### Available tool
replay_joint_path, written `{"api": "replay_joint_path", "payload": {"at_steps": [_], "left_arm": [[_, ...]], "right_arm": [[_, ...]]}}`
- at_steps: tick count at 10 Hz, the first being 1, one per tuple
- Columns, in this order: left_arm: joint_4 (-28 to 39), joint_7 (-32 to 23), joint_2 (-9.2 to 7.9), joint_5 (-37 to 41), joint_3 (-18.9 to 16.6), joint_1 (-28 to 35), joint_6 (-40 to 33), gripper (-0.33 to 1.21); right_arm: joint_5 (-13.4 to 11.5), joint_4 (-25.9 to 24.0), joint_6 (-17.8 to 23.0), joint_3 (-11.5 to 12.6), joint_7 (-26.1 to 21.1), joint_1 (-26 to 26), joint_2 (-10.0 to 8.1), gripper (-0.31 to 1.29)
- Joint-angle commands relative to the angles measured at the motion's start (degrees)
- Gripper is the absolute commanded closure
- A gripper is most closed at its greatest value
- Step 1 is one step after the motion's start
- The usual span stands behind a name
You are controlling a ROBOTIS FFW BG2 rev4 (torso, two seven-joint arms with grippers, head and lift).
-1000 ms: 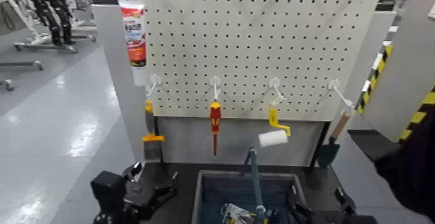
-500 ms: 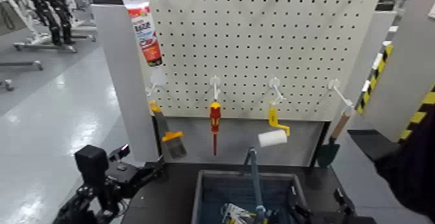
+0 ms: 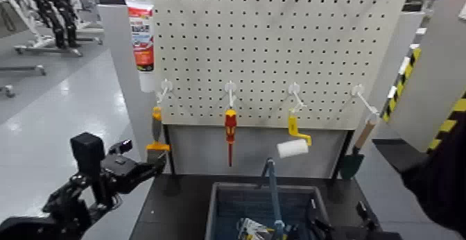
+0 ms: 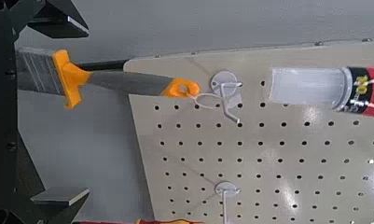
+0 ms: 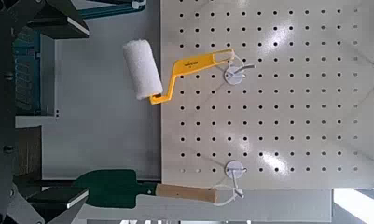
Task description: Put the yellow paint brush into the crate.
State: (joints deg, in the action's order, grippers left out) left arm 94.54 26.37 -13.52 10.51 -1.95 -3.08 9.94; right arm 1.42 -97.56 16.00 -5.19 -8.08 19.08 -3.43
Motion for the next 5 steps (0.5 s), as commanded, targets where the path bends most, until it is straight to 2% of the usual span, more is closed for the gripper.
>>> {"api": "replay_joint_path", "payload": {"at_steps": [1, 3, 5], "left_arm": [[-3.8, 2.5, -2.48, 0.8, 0.9, -4.3, 1.4, 0.11], [-9.5, 5.0, -4.50, 2.3, 3.4, -8.9, 1.4, 0.11], [-14.8, 7.5, -5.82, 3.1, 6.6, -13.9, 1.0, 0.11]], "right_arm": [[0.2, 0.1, 0.0, -0.3, 0.0, -0.1, 0.00, 0.12], [0.2, 0.2, 0.2, -0.4, 0.0, -0.3, 0.00, 0.12], [0.4, 0.3, 0.2, -0.7, 0.0, -0.5, -0.09, 0.12]]}}
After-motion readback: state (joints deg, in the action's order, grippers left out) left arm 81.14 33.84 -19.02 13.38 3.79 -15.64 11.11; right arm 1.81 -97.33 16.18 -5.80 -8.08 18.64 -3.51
